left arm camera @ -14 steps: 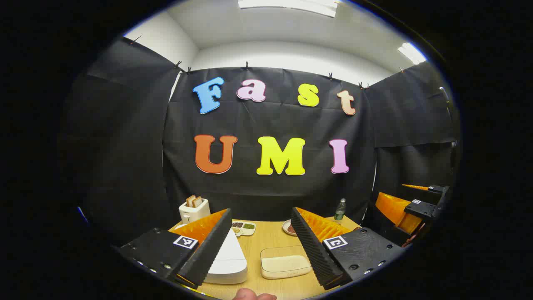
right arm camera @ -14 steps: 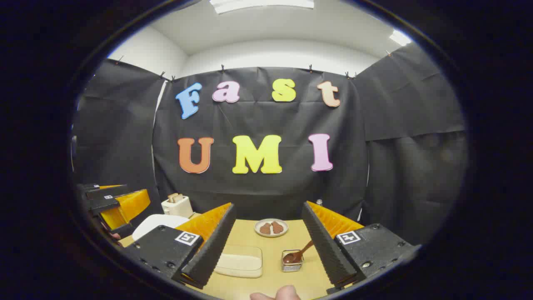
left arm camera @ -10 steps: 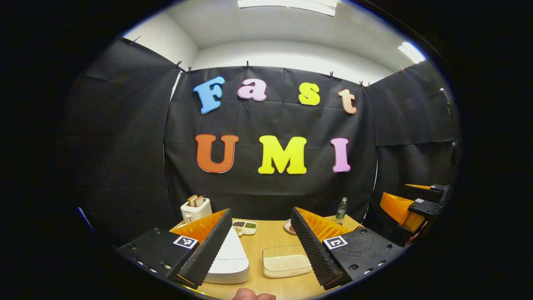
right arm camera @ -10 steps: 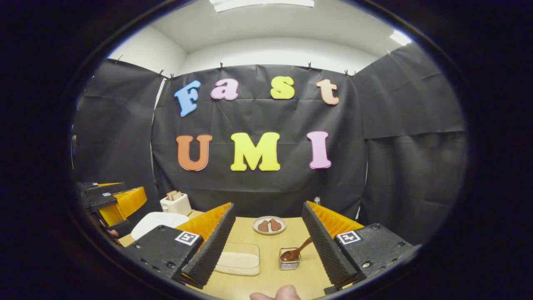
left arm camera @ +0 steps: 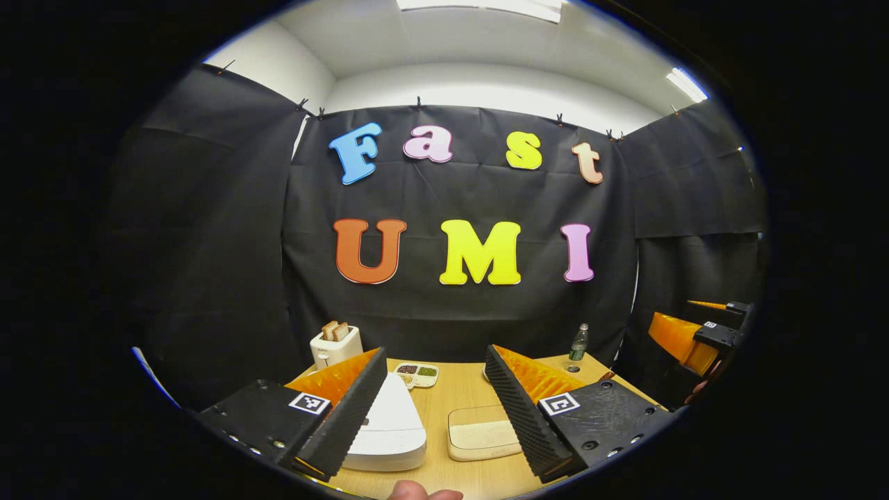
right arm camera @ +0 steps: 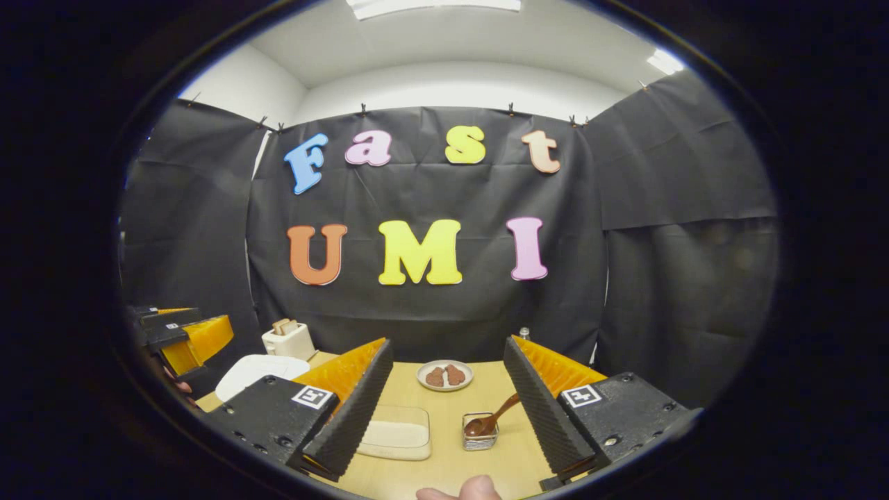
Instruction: Close the left gripper, press the button to open the rice cooker; take a wooden spoon from the chopstick holder with the right hand, scoop a spoonful of rice and pour it into the rice cooker, then put the wooden spoon back into the chopstick holder.
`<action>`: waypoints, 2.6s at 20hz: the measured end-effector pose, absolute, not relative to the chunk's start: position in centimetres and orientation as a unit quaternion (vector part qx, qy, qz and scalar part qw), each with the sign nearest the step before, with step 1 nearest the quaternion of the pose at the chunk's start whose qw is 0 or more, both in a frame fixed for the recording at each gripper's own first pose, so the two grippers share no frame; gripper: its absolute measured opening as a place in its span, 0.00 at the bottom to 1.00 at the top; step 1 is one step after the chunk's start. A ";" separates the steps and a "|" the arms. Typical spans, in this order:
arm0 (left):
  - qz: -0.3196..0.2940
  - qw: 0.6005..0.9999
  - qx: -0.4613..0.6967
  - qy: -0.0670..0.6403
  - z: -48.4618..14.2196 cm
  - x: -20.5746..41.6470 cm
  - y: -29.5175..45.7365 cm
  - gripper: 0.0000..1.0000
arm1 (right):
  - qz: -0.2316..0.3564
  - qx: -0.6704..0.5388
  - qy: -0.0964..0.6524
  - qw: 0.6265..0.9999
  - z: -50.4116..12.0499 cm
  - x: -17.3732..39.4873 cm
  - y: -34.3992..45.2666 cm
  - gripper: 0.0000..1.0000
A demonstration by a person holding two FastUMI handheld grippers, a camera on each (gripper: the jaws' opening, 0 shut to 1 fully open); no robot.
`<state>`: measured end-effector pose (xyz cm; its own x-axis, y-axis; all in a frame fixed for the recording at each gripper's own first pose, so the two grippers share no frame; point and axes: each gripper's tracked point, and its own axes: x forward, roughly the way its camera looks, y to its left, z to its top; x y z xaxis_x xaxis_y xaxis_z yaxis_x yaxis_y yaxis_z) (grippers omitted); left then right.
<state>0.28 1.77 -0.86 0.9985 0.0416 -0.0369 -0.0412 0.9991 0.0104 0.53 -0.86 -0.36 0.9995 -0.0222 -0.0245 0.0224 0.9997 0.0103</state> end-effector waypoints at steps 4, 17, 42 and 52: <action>0.034 0.999 0.008 0.021 -1.0 0.1 2.8 0.94 | -0.007 0.009 0.017 1.000 -0.7 0.7 -0.5 1.00; 0.073 0.993 -0.002 0.093 -4.6 1.7 8.7 0.94 | -0.023 0.013 0.028 0.999 -1.6 1.2 -2.4 1.00; 0.013 0.920 -0.117 0.375 -19.9 7.3 14.2 0.00 | -0.026 -0.031 0.069 0.997 -4.8 1.2 -4.1 1.00; 0.031 0.899 -0.149 0.411 -22.6 7.2 14.5 0.00 | -0.037 -0.022 0.087 0.995 -5.9 2.1 -4.7 1.00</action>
<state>7.21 14.49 -22.65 0.6601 -0.0674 -0.7482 -0.1780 0.9536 -0.2429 2.09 -4.68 -5.85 0.9820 -0.0777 -0.1722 0.0700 0.9963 -0.0508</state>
